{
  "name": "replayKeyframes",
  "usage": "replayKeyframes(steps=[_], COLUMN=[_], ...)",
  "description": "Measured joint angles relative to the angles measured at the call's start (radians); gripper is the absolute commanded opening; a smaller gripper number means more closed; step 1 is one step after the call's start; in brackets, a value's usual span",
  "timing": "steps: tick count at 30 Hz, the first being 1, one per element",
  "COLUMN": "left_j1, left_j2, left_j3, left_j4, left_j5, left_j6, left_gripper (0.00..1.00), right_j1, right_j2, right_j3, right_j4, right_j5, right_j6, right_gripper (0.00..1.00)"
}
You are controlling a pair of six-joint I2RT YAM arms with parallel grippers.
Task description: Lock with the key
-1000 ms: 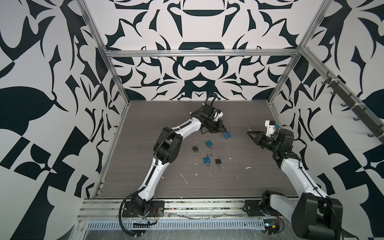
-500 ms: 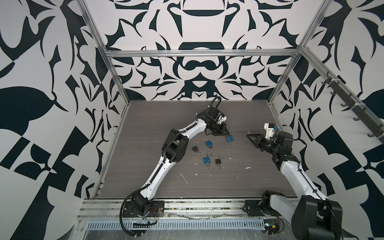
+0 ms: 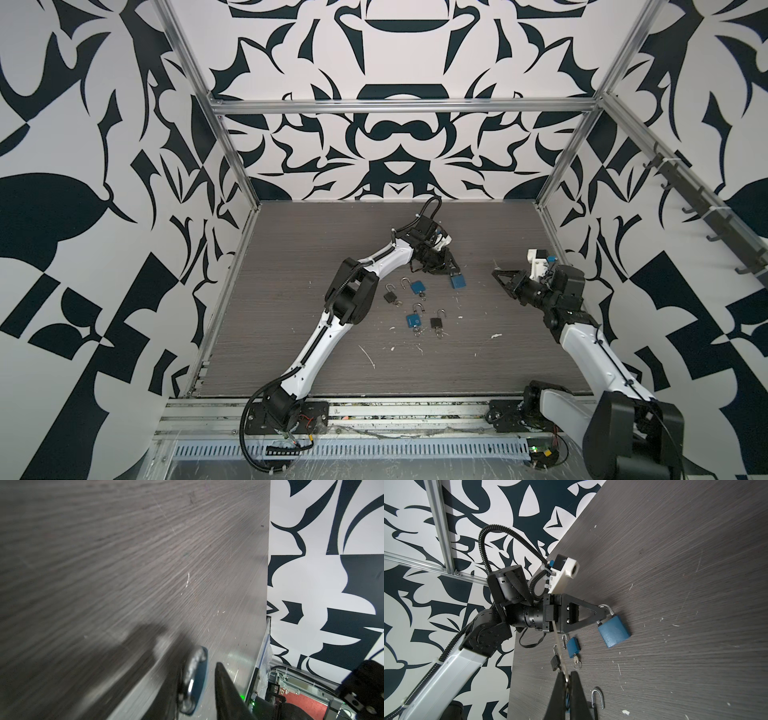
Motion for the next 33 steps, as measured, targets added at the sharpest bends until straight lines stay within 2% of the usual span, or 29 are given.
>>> replayKeyframes(steps=[5,14,22,27,33], left_j1=[0.006,0.045,0.08,0.08,0.08], left_j2=[-0.024,-0.206,-0.523,-0.753,-0.954], left_j3=[-0.082,-0.358,-0.663,-0.808,-0.97], left_j4=[0.068,0.215,0.417,0.508,0.588], left_j5=[-0.024,-0.064,-0.084,-0.11,-0.176], left_j6=[-0.014,-0.049,-0.069,-0.053,-0.021], left_gripper=[0.36,0.36,0.37,0.38,0.39], right_j1=[0.0,0.0,0.062,0.116,0.154], right_j2=[0.0,0.024,0.143,0.256,0.344], right_j3=[0.0,0.0,0.014,0.058,0.103], right_j4=[-0.001,-0.015,-0.038,-0.029,-0.016], right_j5=[0.0,0.006,0.071,0.113,0.151], right_j6=[0.001,-0.009,-0.053,-0.069,-0.083], right_gripper=[0.0,0.0,0.0,0.0,0.0])
